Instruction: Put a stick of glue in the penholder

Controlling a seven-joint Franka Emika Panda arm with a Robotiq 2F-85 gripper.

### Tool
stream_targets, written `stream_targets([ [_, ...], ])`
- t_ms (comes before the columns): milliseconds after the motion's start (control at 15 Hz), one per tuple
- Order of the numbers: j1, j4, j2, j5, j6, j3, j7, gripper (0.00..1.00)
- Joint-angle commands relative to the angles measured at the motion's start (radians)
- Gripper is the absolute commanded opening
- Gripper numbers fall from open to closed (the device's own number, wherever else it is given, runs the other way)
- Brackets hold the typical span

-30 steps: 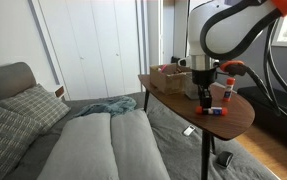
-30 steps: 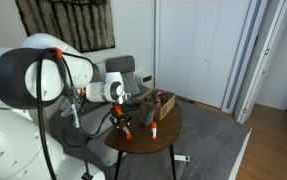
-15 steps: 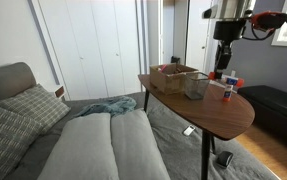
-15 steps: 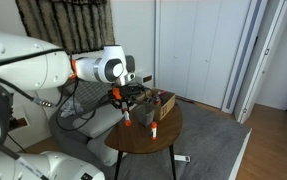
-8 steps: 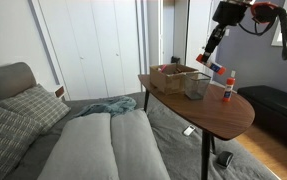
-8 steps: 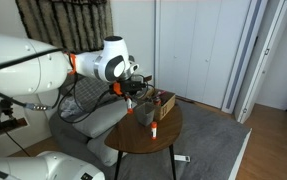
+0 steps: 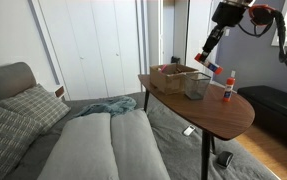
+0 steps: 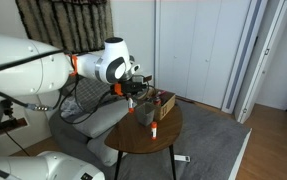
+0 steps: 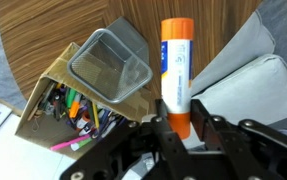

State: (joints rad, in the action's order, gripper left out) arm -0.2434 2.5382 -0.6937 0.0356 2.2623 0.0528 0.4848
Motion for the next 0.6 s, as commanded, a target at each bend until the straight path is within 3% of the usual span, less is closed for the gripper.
stream_targets([
  [0, 0.002, 0.014, 0.033, 0.031, 0.156, 0.031, -0.021, 0.08],
  [533, -0.009, 0.060, 0.161, 0.045, 0.471, 0.066, -0.066, 0.08],
])
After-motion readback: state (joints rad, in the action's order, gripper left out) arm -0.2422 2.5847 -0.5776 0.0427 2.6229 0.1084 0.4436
